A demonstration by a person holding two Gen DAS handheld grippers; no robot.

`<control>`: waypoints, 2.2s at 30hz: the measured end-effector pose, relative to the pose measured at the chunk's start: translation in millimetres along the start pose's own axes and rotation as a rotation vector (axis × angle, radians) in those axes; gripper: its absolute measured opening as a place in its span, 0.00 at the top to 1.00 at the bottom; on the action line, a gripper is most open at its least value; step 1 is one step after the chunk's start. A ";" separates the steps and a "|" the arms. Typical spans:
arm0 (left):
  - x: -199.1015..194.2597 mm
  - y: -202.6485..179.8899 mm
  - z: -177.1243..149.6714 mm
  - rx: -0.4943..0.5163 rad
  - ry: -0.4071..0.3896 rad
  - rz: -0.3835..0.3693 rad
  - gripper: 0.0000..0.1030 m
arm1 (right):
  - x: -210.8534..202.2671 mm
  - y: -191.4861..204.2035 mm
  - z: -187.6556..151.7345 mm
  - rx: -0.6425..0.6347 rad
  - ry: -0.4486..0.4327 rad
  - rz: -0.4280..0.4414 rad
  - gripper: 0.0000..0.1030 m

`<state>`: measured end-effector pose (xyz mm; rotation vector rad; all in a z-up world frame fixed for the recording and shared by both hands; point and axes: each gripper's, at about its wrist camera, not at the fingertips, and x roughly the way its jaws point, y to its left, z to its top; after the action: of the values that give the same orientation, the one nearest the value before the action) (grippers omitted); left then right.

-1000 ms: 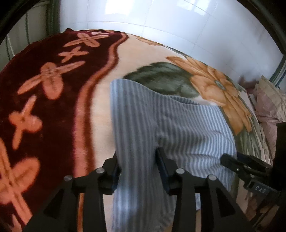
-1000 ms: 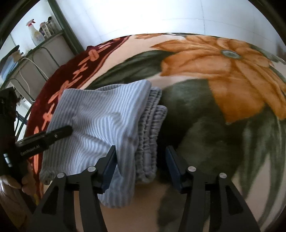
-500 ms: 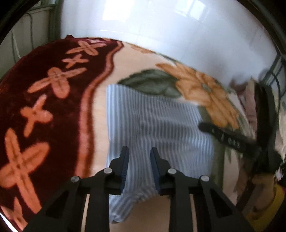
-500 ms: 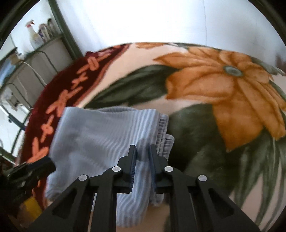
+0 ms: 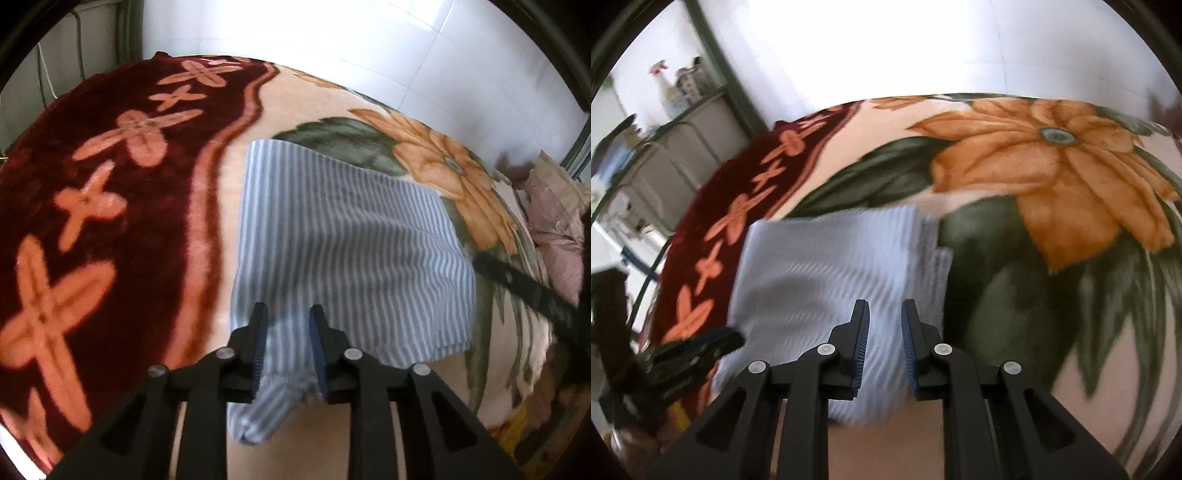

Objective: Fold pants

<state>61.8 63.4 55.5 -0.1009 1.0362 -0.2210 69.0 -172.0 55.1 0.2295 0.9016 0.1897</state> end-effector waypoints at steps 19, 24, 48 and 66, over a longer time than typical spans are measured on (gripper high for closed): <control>-22.9 -19.9 -52.5 -0.018 0.017 0.104 0.33 | -15.1 29.3 -67.9 -0.064 0.057 -0.054 0.61; -21.2 -23.9 -59.5 -0.007 0.018 0.124 0.32 | -16.5 34.1 -78.5 -0.069 0.071 -0.065 0.60; -25.8 -26.9 -64.5 0.009 -0.023 0.118 0.30 | -12.3 44.9 -86.8 -0.059 0.078 -0.093 0.60; -20.9 -26.2 -65.6 0.017 -0.005 0.120 0.30 | -11.1 46.0 -87.9 -0.054 0.080 -0.094 0.60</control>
<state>-8.4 44.1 44.7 -0.0238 1.0318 -0.1200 -10.5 -120.5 23.5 0.1298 0.9836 0.1371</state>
